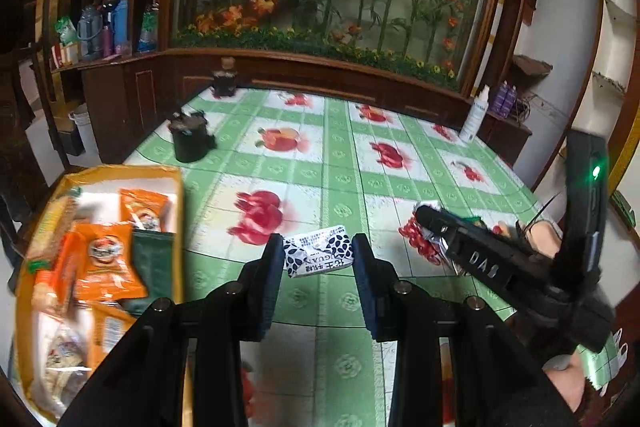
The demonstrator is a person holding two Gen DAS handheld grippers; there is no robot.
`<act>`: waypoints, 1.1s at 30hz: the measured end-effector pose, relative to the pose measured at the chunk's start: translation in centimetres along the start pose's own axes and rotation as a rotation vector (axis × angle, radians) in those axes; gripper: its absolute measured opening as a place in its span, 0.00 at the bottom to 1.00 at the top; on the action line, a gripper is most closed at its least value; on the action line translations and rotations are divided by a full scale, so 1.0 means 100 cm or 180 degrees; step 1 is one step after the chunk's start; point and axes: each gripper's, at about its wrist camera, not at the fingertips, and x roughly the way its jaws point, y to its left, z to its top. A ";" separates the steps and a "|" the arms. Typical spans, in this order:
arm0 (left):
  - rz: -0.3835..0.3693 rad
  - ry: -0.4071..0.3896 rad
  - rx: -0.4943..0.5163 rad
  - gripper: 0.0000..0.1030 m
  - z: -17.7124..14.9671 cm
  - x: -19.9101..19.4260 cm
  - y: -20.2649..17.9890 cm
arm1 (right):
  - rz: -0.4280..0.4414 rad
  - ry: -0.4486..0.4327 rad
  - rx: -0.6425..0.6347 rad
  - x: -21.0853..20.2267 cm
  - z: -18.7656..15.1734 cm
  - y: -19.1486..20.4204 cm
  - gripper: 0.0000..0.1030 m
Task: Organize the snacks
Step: 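Carry both held candies over the tray and lower them inside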
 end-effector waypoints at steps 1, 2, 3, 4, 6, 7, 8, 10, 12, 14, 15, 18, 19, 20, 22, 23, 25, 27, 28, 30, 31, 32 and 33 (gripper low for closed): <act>0.0008 -0.0049 -0.0002 0.32 0.001 -0.008 0.004 | 0.0029 -0.0004 -0.0007 -0.001 -0.001 0.006 0.22; 0.0022 -0.0080 -0.0011 0.32 0.002 -0.014 0.009 | 0.0050 0.0000 -0.0009 -0.001 -0.002 0.010 0.22; 0.0035 -0.0108 -0.0027 0.32 0.003 -0.019 0.013 | 0.0086 0.0008 -0.0003 -0.002 -0.004 0.016 0.22; 0.0041 -0.0127 -0.0048 0.33 0.004 -0.024 0.018 | 0.0123 0.0009 -0.0001 -0.002 -0.005 0.021 0.22; 0.0059 -0.0156 -0.0087 0.33 0.004 -0.031 0.028 | 0.0200 -0.0003 -0.0015 -0.004 -0.008 0.034 0.22; 0.0081 -0.0179 -0.0112 0.33 0.004 -0.036 0.034 | 0.0228 -0.0003 -0.0024 -0.004 -0.009 0.039 0.22; 0.0098 -0.0194 -0.0127 0.33 0.003 -0.040 0.039 | 0.0262 0.0004 -0.0035 -0.003 -0.011 0.045 0.22; 0.0139 -0.0239 -0.0158 0.33 0.002 -0.049 0.052 | 0.0344 0.0035 -0.0072 -0.001 -0.017 0.060 0.22; 0.0185 -0.0274 -0.0189 0.33 0.000 -0.058 0.062 | 0.0411 0.0084 -0.0146 0.003 -0.024 0.076 0.23; 0.0252 -0.0313 -0.0212 0.33 -0.005 -0.068 0.076 | 0.0482 0.0142 -0.0244 0.007 -0.032 0.095 0.23; 0.0295 -0.0323 -0.0227 0.33 -0.008 -0.072 0.083 | 0.0535 0.0177 -0.0310 0.009 -0.037 0.106 0.23; 0.0404 -0.0318 -0.0298 0.33 -0.016 -0.080 0.107 | 0.0635 0.0236 -0.0483 0.011 -0.050 0.130 0.23; 0.0464 -0.0305 -0.0342 0.33 -0.021 -0.083 0.118 | 0.0675 0.0254 -0.0544 0.011 -0.055 0.137 0.23; 0.0497 -0.0293 -0.0366 0.33 -0.025 -0.085 0.125 | 0.0704 0.0269 -0.0591 0.011 -0.058 0.143 0.23; 0.0575 -0.0253 -0.0440 0.33 -0.033 -0.088 0.142 | 0.0766 0.0300 -0.0676 0.012 -0.064 0.156 0.23; 0.0617 -0.0224 -0.0466 0.33 -0.039 -0.088 0.150 | 0.0799 0.0314 -0.0705 0.012 -0.067 0.160 0.23; 0.0696 -0.0168 -0.0487 0.33 -0.048 -0.088 0.162 | 0.0840 0.0341 -0.0756 0.014 -0.072 0.168 0.23; 0.0767 -0.0101 -0.0521 0.33 -0.057 -0.085 0.173 | 0.0879 0.0371 -0.0811 0.015 -0.076 0.175 0.23; 0.0787 -0.0054 -0.0548 0.33 -0.062 -0.083 0.179 | 0.0899 0.0384 -0.0843 0.016 -0.079 0.179 0.23; 0.0801 -0.0001 -0.0600 0.33 -0.068 -0.080 0.187 | 0.0933 0.0407 -0.0886 0.017 -0.083 0.185 0.23; 0.0810 0.0023 -0.0613 0.33 -0.072 -0.078 0.191 | 0.0960 0.0429 -0.0913 0.018 -0.085 0.188 0.23; 0.0812 0.0036 -0.0607 0.33 -0.073 -0.077 0.192 | 0.0975 0.0443 -0.0936 0.018 -0.086 0.191 0.23; 0.0810 0.0046 -0.0595 0.33 -0.075 -0.076 0.193 | 0.0995 0.0455 -0.0968 0.019 -0.088 0.195 0.23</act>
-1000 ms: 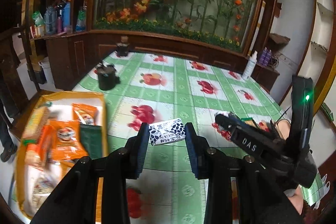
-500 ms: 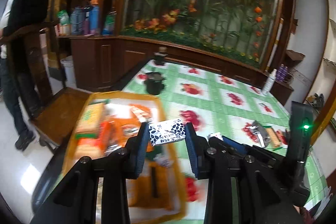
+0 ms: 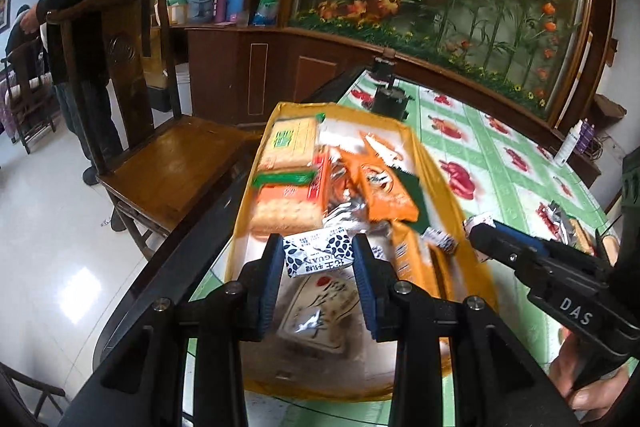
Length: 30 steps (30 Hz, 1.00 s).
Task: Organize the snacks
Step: 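Carry both held candies over the tray and lower them inside, then open both tools to release the candies and withdraw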
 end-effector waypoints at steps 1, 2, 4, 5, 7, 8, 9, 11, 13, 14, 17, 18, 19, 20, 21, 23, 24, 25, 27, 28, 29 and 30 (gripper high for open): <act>-0.0009 0.0016 0.0016 0.33 -0.003 0.002 0.001 | 0.0009 0.0012 -0.0024 0.002 0.000 0.003 0.23; -0.0024 0.0034 0.0030 0.33 -0.004 0.004 0.001 | 0.0022 0.0025 -0.0046 0.004 -0.001 0.006 0.23; -0.0049 0.0057 0.0060 0.33 -0.009 0.006 0.003 | 0.0056 0.0051 -0.0071 0.007 -0.002 0.009 0.23; -0.0042 0.0066 0.0070 0.33 -0.010 0.007 0.003 | 0.0076 0.0064 -0.0077 0.009 -0.002 0.011 0.23; -0.0054 0.0077 0.0083 0.33 -0.011 0.009 0.003 | 0.0109 0.0085 -0.0081 0.012 -0.001 0.012 0.23; -0.0056 0.0082 0.0087 0.33 -0.010 0.011 0.004 | 0.0122 0.0092 -0.0085 0.013 -0.001 0.013 0.23; -0.0049 0.0089 0.0091 0.33 -0.011 0.012 0.004 | 0.0135 0.0100 -0.0095 0.014 -0.002 0.014 0.23; -0.0051 0.0104 0.0100 0.33 -0.011 0.015 0.004 | 0.0159 0.0134 -0.0105 0.018 -0.002 0.017 0.23; -0.0051 0.0110 0.0112 0.33 -0.010 0.017 0.003 | 0.0196 0.0181 -0.0089 0.023 -0.002 0.018 0.23; -0.0045 0.0110 0.0133 0.33 -0.010 0.018 0.002 | 0.0211 0.0201 -0.0083 0.025 -0.003 0.018 0.23; -0.0013 0.0097 0.0185 0.33 -0.010 0.020 -0.001 | 0.0212 0.0232 -0.0101 0.031 -0.002 0.018 0.23; -0.0016 0.0098 0.0210 0.33 -0.010 0.022 -0.003 | 0.0208 0.0235 -0.0107 0.032 -0.002 0.019 0.23; -0.0006 0.0101 0.0243 0.33 -0.010 0.023 -0.005 | 0.0207 0.0243 -0.0109 0.034 -0.001 0.019 0.23; 0.0006 0.0089 0.0262 0.33 -0.010 0.024 -0.007 | 0.0202 0.0245 -0.0107 0.035 -0.001 0.019 0.23; 0.0009 0.0080 0.0276 0.33 -0.010 0.024 -0.009 | 0.0194 0.0248 -0.0096 0.038 0.000 0.019 0.23; 0.0004 0.0071 0.0306 0.33 -0.010 0.026 -0.012 | 0.0203 0.0258 -0.0069 0.039 0.000 0.017 0.23; -0.0005 0.0066 0.0316 0.33 -0.010 0.027 -0.014 | 0.0209 0.0265 -0.0049 0.041 0.001 0.016 0.23; -0.0015 0.0065 0.0325 0.33 -0.009 0.027 -0.015 | 0.0214 0.0268 -0.0038 0.041 0.001 0.016 0.23; -0.0035 0.0057 0.0347 0.33 -0.010 0.027 -0.016 | 0.0228 0.0268 -0.0013 0.041 0.002 0.014 0.23; -0.0044 0.0041 0.0356 0.33 -0.010 0.026 -0.017 | 0.0226 0.0265 -0.0006 0.041 0.002 0.014 0.23; -0.0046 0.0044 0.0358 0.33 -0.010 0.026 -0.017 | 0.0223 0.0259 0.0002 0.041 0.002 0.013 0.23; -0.0054 0.0052 0.0353 0.33 -0.010 0.026 -0.017 | 0.0224 0.0262 0.0011 0.041 0.002 0.012 0.23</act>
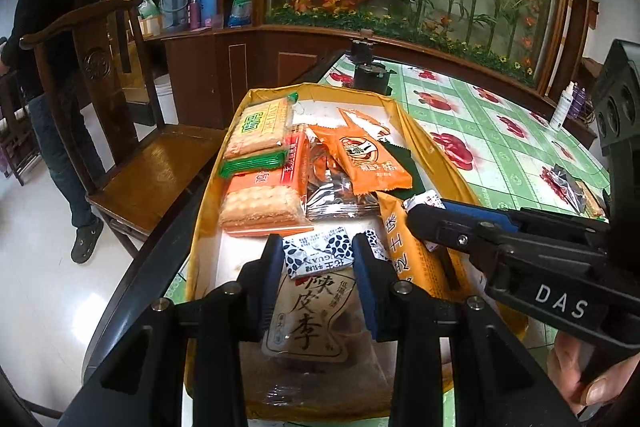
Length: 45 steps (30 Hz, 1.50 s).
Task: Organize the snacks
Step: 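Open both tools to release the candies and withdraw, then grasp the silver foil packet with the right tool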
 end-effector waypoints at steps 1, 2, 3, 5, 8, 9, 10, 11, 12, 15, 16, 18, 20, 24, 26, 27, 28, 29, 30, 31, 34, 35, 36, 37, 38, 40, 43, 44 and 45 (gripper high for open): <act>-0.0001 0.0005 -0.0008 0.34 0.000 0.000 0.000 | 0.0008 0.0003 0.0013 0.000 0.000 -0.001 0.23; 0.0006 0.0004 -0.0008 0.36 0.000 0.000 0.000 | 0.0013 0.0003 0.0021 0.000 0.000 -0.002 0.23; -0.0003 0.0002 -0.0021 0.38 0.000 0.000 0.001 | 0.0019 0.0000 0.0024 -0.001 0.001 -0.002 0.23; -0.0023 -0.0016 -0.0045 0.45 0.001 -0.002 0.002 | 0.0051 -0.0024 0.0025 -0.005 0.000 -0.003 0.25; -0.0042 -0.0049 -0.0045 0.48 0.003 -0.007 0.000 | 0.0082 -0.0101 0.0066 -0.011 0.001 -0.005 0.31; -0.0042 -0.0061 -0.0042 0.48 0.004 -0.008 0.000 | 0.0110 -0.0127 0.0082 -0.014 0.002 -0.006 0.31; -0.0035 -0.0075 -0.0036 0.49 0.005 -0.009 -0.001 | 0.0123 -0.0155 0.0098 -0.017 0.002 -0.008 0.31; -0.0032 -0.0088 -0.0035 0.50 0.006 -0.011 -0.003 | 0.0134 -0.0187 0.0120 -0.020 0.003 -0.009 0.31; -0.0039 -0.0097 -0.0036 0.50 0.007 -0.013 -0.004 | 0.0171 -0.0224 0.0159 -0.024 0.004 -0.012 0.31; -0.0042 -0.0112 -0.0018 0.55 0.011 -0.018 -0.008 | 0.0260 -0.0278 0.0260 -0.031 0.007 -0.020 0.31; -0.0042 -0.0119 -0.0002 0.55 0.012 -0.020 -0.011 | 0.0268 -0.0294 0.0295 -0.034 0.008 -0.024 0.31; -0.0051 -0.0131 0.0034 0.55 0.015 -0.023 -0.016 | 0.0272 -0.0334 0.0349 -0.040 0.009 -0.029 0.31; -0.0094 -0.0149 0.0068 0.55 0.018 -0.028 -0.024 | 0.0250 -0.0369 0.0418 -0.048 0.010 -0.036 0.31; -0.0352 -0.0158 0.0169 0.56 0.025 -0.034 -0.055 | 0.0121 -0.0443 0.0527 -0.065 0.012 -0.063 0.31; -0.0524 -0.0093 0.0235 0.56 0.025 -0.032 -0.076 | 0.0020 -0.0479 0.0630 -0.078 0.012 -0.085 0.31; -0.0624 -0.0049 0.0264 0.56 0.024 -0.029 -0.088 | -0.0044 -0.0507 0.0702 -0.086 0.011 -0.099 0.31; -0.0713 -0.0006 0.0295 0.56 0.023 -0.027 -0.099 | -0.0134 -0.0537 0.0788 -0.095 0.010 -0.116 0.31; -0.0800 0.0039 0.0327 0.56 0.021 -0.024 -0.111 | -0.0260 -0.0563 0.0878 -0.104 0.010 -0.132 0.31; -0.0883 0.0085 0.0365 0.56 0.017 -0.019 -0.123 | -0.0403 -0.0600 0.0966 -0.114 0.010 -0.149 0.31; -0.0943 0.0147 0.0433 0.56 0.012 -0.013 -0.139 | -0.0583 -0.0649 0.1036 -0.126 0.009 -0.168 0.31; -0.1000 0.0302 0.0581 0.56 0.000 0.000 -0.167 | -0.1214 -0.0632 0.1145 -0.149 0.010 -0.220 0.39; -0.1032 0.0350 0.0615 0.56 -0.004 0.003 -0.174 | -0.1302 -0.0611 0.1162 -0.151 0.011 -0.234 0.45; -0.1065 0.0390 0.0656 0.56 -0.007 0.006 -0.180 | -0.1417 -0.0545 0.1203 -0.151 0.011 -0.254 0.47; -0.1089 0.0417 0.0706 0.56 -0.010 0.007 -0.186 | -0.1501 -0.0495 0.1258 -0.150 0.011 -0.267 0.47; -0.1097 0.0427 0.0745 0.56 -0.014 0.007 -0.189 | -0.1564 -0.0455 0.1328 -0.148 0.010 -0.281 0.47; -0.1088 0.0446 0.0829 0.56 -0.018 0.010 -0.194 | -0.1467 -0.0373 0.1521 -0.143 0.005 -0.309 0.47; -0.1071 0.0476 0.0844 0.56 -0.021 0.011 -0.195 | -0.1522 -0.0388 0.1528 -0.140 0.008 -0.318 0.47; -0.1068 0.0480 0.0828 0.56 -0.020 0.011 -0.194 | -0.1529 -0.0386 0.1494 -0.138 0.010 -0.316 0.47; -0.1066 0.0482 0.0818 0.56 -0.018 0.012 -0.194 | -0.1561 -0.0362 0.1428 -0.135 0.011 -0.312 0.47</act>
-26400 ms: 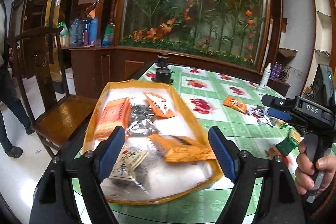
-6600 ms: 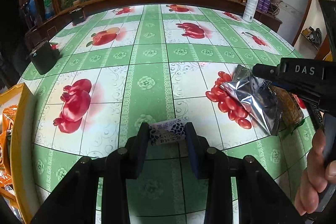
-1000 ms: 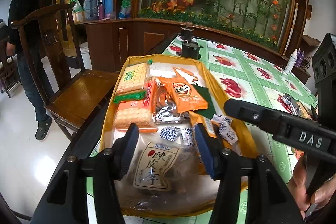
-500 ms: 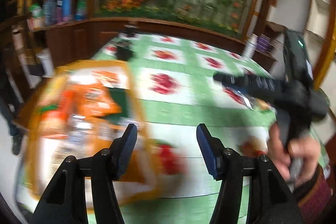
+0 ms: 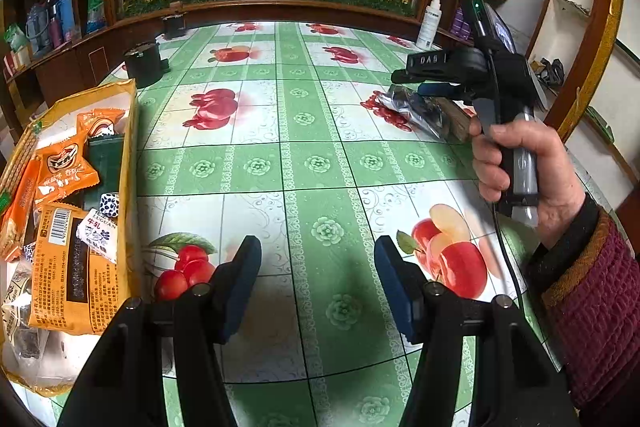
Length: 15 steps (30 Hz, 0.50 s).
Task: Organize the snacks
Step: 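Grasp the silver foil packet with the right tool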
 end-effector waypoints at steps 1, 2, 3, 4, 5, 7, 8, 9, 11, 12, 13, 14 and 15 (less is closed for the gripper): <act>0.0003 -0.0003 -0.0015 0.56 0.000 -0.001 0.001 | -0.0040 -0.0009 -0.0087 0.000 -0.002 0.006 0.47; 0.0009 -0.0007 -0.0033 0.56 -0.001 -0.001 0.003 | -0.0124 -0.0017 -0.0242 0.000 -0.005 0.014 0.47; 0.0009 -0.0007 -0.0050 0.56 0.000 -0.002 0.005 | -0.0222 -0.0038 -0.0357 0.001 -0.008 0.020 0.47; 0.0005 -0.0002 -0.0058 0.56 0.001 0.000 0.007 | -0.0291 -0.0060 -0.0426 0.001 -0.011 0.025 0.47; 0.0007 0.0006 -0.0062 0.56 0.001 0.000 0.008 | -0.0349 -0.0074 -0.0485 0.003 -0.013 0.028 0.47; 0.0007 0.0004 -0.0055 0.56 0.001 -0.002 0.009 | -0.0417 -0.0104 -0.0513 0.003 -0.014 0.027 0.47; 0.0006 -0.0002 -0.0050 0.56 0.001 -0.002 0.010 | -0.0420 -0.0100 -0.0490 0.002 -0.013 0.025 0.47; 0.0011 -0.0007 -0.0050 0.56 0.000 -0.003 0.010 | -0.0429 -0.0074 -0.0459 0.004 -0.012 0.021 0.47; 0.0003 -0.0016 -0.0067 0.56 0.000 -0.005 0.012 | -0.0394 -0.0011 -0.0373 0.010 -0.011 0.014 0.48; -0.0005 -0.0032 -0.0083 0.56 0.000 -0.006 0.013 | -0.0340 -0.0010 -0.0337 0.010 -0.012 0.012 0.48; -0.0001 -0.0040 -0.0092 0.56 -0.001 -0.007 0.014 | -0.0307 -0.0002 -0.0325 0.010 -0.012 0.013 0.48; 0.0009 -0.0038 -0.0099 0.56 -0.001 -0.007 0.015 | -0.0275 0.0010 -0.0318 0.009 -0.013 0.015 0.48; 0.0013 -0.0031 -0.0109 0.56 -0.001 -0.008 0.016 | -0.0252 0.0022 -0.0314 0.010 -0.015 0.018 0.48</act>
